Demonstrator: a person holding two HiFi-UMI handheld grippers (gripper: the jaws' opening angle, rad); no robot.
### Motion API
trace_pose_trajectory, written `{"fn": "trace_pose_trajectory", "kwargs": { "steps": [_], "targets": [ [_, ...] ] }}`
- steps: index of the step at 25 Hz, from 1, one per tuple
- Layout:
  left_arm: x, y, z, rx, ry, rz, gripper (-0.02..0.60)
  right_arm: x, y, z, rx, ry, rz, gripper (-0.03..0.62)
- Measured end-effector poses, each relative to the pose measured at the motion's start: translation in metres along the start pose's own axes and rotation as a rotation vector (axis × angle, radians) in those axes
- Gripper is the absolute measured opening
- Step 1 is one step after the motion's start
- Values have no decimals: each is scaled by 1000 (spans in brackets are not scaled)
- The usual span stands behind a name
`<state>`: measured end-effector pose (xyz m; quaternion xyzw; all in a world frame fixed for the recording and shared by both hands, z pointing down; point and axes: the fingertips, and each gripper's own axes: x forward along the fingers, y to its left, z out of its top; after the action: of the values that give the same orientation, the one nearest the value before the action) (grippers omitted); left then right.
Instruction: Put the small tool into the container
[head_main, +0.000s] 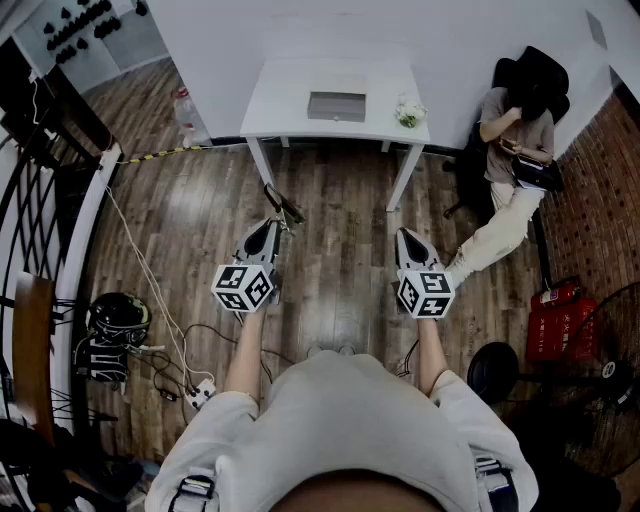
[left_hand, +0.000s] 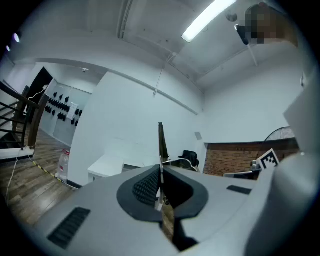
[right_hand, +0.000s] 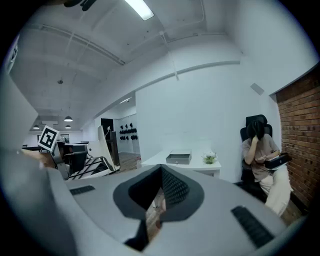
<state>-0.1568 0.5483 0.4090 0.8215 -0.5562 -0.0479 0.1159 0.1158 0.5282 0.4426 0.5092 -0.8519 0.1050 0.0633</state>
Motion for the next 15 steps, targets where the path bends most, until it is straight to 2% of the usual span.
{"fn": "trace_pose_trajectory", "kwargs": {
  "steps": [15],
  "targets": [
    [6,-25,-10,-4,-1,15,8,-15,-19,-8,7,-4,25,-2]
  ]
}}
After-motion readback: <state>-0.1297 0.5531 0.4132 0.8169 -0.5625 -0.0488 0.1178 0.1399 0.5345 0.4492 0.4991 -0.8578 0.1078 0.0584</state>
